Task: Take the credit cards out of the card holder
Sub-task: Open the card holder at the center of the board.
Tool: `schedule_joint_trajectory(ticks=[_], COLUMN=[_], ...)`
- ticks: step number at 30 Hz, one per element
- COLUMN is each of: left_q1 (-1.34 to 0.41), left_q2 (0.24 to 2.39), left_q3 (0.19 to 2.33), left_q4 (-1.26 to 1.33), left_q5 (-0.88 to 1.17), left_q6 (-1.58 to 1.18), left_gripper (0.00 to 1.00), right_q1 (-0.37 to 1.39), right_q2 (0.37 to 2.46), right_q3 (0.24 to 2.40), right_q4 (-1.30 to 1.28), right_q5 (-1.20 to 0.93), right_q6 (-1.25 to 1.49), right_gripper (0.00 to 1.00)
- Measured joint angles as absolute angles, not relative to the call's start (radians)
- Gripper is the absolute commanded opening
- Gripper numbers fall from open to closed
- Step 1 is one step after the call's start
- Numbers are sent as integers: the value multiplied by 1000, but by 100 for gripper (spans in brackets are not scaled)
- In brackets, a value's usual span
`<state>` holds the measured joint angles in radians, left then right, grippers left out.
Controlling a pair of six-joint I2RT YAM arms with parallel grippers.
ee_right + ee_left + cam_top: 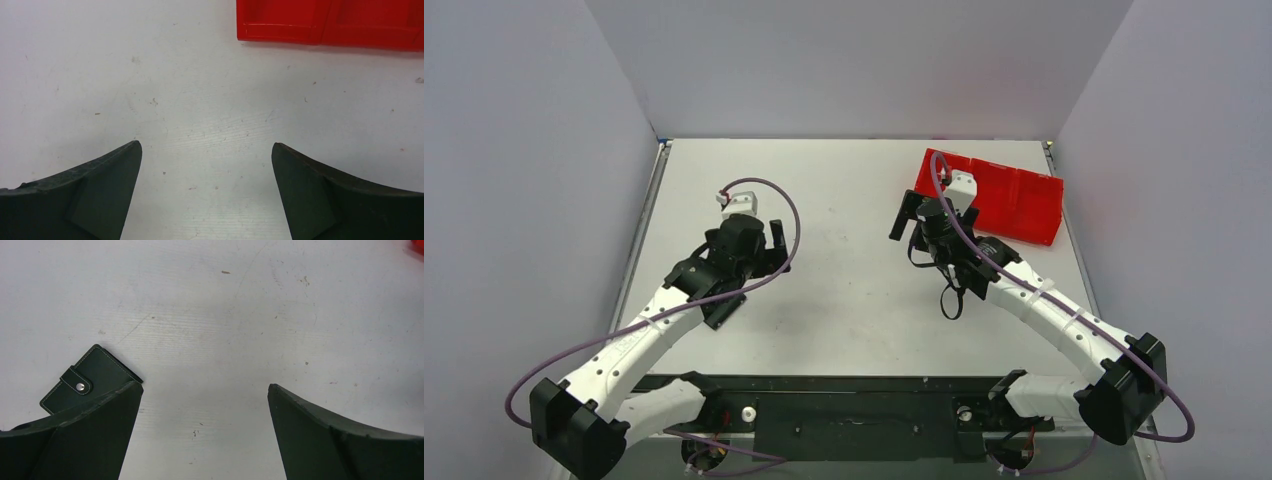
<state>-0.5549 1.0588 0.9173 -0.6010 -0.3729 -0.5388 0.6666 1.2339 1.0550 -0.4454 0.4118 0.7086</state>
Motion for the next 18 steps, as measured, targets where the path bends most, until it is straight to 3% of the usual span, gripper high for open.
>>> schedule_joint_trajectory(ticks=[18], left_q1=[-554], left_q2=[1028], left_q3=[917], left_q4=[-661], left_q5=[-460], left_q6=[-587], left_gripper=[98], right_q1=[660], right_q2=[1234], right_q3=[1055], right_q4=[-445], right_q5=[409], right_q6=[692], right_gripper=[98])
